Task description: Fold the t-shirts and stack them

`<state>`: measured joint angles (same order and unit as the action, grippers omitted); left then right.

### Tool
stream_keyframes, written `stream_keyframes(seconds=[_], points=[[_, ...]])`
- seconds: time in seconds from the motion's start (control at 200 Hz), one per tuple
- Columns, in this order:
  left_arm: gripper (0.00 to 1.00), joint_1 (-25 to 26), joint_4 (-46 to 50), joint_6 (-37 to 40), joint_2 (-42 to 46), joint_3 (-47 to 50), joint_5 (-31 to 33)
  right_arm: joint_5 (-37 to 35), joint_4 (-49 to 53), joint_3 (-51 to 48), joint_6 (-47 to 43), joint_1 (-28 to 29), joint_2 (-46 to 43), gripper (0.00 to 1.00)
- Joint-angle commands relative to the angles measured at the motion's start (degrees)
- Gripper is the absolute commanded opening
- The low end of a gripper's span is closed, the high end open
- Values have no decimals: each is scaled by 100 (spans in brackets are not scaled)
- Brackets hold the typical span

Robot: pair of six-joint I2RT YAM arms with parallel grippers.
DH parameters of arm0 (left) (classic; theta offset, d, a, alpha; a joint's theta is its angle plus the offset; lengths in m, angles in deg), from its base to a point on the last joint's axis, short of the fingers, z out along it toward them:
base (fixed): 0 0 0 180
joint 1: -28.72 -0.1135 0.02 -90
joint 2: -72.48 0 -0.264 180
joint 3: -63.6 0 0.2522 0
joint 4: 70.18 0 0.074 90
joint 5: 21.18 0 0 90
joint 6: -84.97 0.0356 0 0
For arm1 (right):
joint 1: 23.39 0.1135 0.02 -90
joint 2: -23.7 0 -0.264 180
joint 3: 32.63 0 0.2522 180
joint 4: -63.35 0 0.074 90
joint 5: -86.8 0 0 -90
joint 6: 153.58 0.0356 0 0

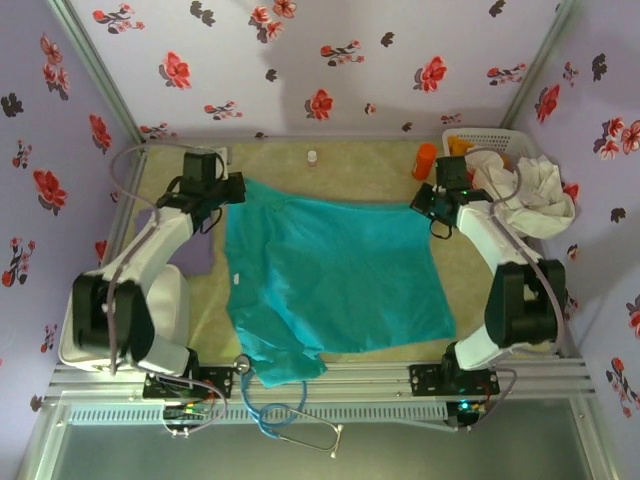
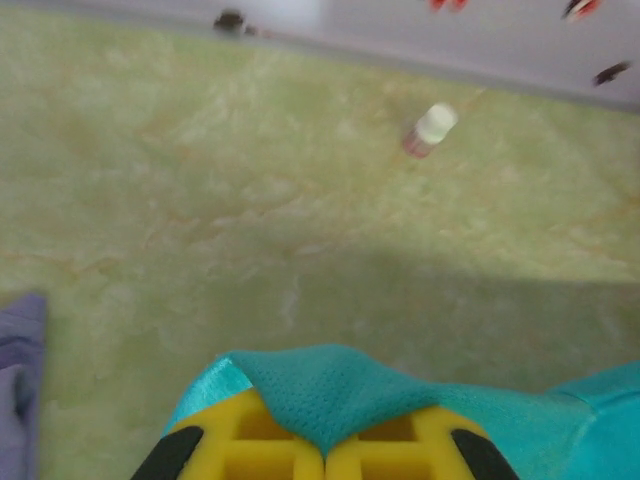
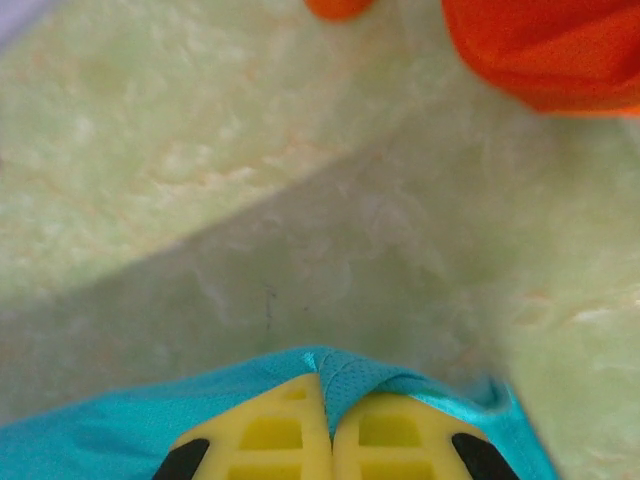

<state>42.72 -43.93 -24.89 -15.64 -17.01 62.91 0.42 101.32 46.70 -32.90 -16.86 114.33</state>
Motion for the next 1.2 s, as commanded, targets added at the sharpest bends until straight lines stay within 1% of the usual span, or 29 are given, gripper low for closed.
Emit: stream_keyframes(seconds=[0.0, 0.145, 0.19, 0.275, 0.37, 0.495, 0.63, 0.76, 0.815, 0.905, 1.025, 1.195], points=[[0, -122, -625, -223, -680, -526, -395, 215, -433, 510, 96, -23, 568, 0], [0, -258, -737, -275, -1612, -1228, -461, 342, -453, 1018, 101, -125, 1305, 0], [0, -336, -595, -328, -1893, -1565, -518, 358, -434, 1159, 93, -158, 1486, 0], [0, -450, -235, -400, -2378, -2211, -816, 283, -420, 1368, 85, -225, 1717, 0], [0, -468, 0, -448, -2661, -2718, -977, 248, -358, 1585, 119, -347, 1889, 0], [0, -469, 133, -514, -2802, -2985, -1056, 302, -257, 1862, 152, -450, 2062, 0], [0, -470, 433, -617, -2726, -3003, -1138, 590, -187, 1930, 96, -450, 2013, 0], [0, -469, 510, -654, -2435, -2643, -1240, 825, -535, 1442, 184, -441, 1669, 0], [0, -484, 536, -667, -2333, -2498, -1249, 873, -520, 1362, 193, -442, 1617, 0], [0, -477, 841, -712, -2246, -2422, -1263, 1036, -401, 1269, 197, -435, 1618, 0], [0, -486, 1209, -790, -2113, -2294, -1298, 1038, -552, 861, 262, -380, 1404, 0], [0, -486, 1400, -1016, -1879, -1937, -1347, 1040, -402, 600, 222, -301, 1273, 0]])
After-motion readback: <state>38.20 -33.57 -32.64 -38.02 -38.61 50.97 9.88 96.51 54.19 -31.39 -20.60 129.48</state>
